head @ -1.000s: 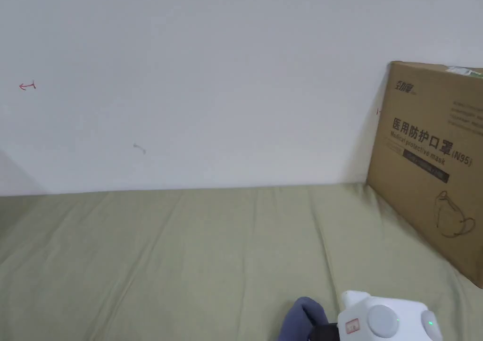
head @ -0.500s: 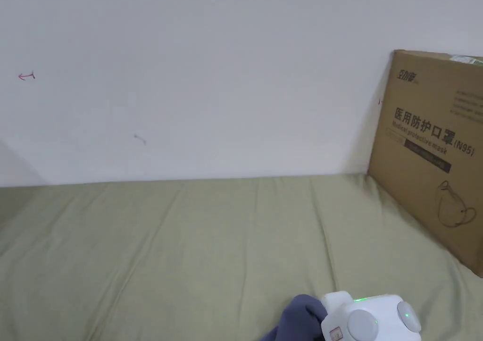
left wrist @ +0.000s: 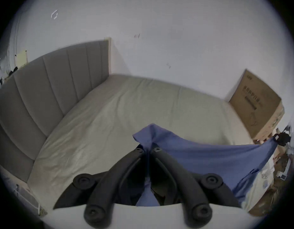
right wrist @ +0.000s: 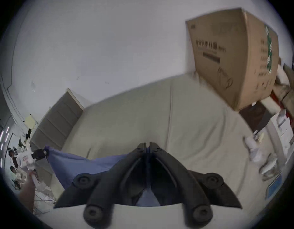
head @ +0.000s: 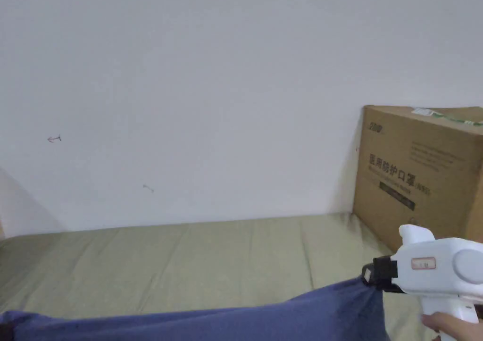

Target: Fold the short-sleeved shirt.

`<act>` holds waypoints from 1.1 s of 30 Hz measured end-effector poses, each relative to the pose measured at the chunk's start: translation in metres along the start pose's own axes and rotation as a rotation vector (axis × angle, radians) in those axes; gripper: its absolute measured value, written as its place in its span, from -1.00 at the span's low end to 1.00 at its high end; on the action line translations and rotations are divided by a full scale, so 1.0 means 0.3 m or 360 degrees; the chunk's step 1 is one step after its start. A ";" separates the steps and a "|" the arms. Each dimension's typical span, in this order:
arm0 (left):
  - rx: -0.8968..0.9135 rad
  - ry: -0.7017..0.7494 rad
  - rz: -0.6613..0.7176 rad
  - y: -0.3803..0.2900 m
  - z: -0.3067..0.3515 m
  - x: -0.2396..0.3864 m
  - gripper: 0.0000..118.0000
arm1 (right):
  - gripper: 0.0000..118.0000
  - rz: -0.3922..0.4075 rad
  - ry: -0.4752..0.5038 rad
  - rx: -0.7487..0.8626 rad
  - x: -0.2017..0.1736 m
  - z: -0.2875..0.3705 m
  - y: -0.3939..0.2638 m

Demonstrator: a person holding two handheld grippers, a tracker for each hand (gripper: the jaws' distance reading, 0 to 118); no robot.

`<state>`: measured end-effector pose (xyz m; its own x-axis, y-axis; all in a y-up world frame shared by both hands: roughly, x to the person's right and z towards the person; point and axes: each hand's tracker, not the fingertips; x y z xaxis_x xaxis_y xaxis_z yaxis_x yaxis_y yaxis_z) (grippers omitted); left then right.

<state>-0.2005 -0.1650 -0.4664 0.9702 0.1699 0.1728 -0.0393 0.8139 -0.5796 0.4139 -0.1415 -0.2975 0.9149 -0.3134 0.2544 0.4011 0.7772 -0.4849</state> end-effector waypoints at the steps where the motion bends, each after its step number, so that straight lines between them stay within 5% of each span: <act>1: 0.0027 -0.0039 -0.0006 0.038 0.045 0.018 -0.95 | -0.95 0.0018 0.0000 0.0052 -0.014 0.057 0.029; 13: 0.0384 -0.0129 -0.0197 0.479 0.335 0.172 -0.95 | -0.95 0.0199 -0.0070 0.0415 -0.223 0.395 0.456; 27: 0.0510 -0.0170 -0.0127 0.854 0.013 0.319 -0.95 | -0.95 0.0152 -0.0233 0.0739 -0.329 0.141 0.949; 33: 0.0691 -0.0240 0.0022 0.940 -0.139 0.361 -0.95 | -0.95 0.0269 -0.0358 0.0907 -0.336 0.071 1.041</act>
<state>-0.0965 0.0597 -0.6444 0.9246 0.2349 0.2998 -0.1795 0.9630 -0.2010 0.4459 0.1445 -0.4566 0.9068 -0.0867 0.4126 0.1077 0.9938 -0.0277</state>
